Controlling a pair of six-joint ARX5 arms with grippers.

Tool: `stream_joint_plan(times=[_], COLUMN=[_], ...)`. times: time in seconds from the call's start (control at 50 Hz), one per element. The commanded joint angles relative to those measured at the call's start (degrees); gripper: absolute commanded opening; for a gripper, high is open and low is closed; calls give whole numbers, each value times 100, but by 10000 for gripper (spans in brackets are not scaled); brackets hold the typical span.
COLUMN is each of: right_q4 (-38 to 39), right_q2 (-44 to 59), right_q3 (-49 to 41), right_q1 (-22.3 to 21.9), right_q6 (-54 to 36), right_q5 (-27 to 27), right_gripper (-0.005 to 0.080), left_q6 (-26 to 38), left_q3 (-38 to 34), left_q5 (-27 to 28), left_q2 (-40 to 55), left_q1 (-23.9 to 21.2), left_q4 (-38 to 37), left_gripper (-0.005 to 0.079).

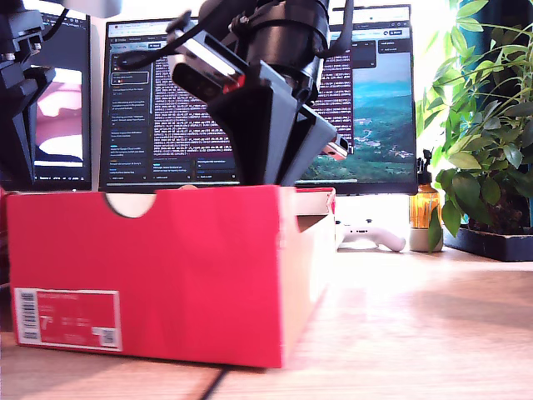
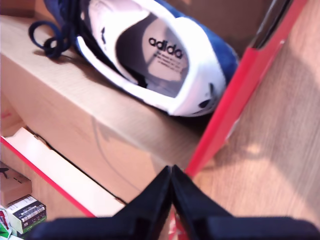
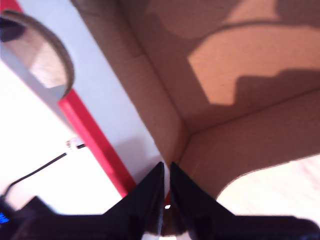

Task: Pack the blue shoes by picking the first shoe and placing it inside the red shoebox, left side, then picking and rotating the second shoe and placing it in the shoebox

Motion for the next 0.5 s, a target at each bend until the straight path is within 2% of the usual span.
stream_joint_plan(times=[0.0, 0.22, 0.36, 0.48], right_q4=[-55, -83, -87, -85], right_q2=[120, 109, 107, 107], right_q3=[-186, -186, -186, -186], right_q1=[-79, -376, -393, -398], right_q6=[0, 50, 55, 50], right_q5=[170, 291, 706, 699], right_gripper=[-12, -12, -12, -12], left_q6=[-39, -39, -37, -39], left_q3=[-20, -20, -20, -20], left_q5=[-4, -2, -2, -2], left_q2=[46, 46, 46, 46], left_q1=[0, 0, 0, 0], left_q4=[59, 85, 107, 140], left_gripper=[-19, -19, -19, -19])
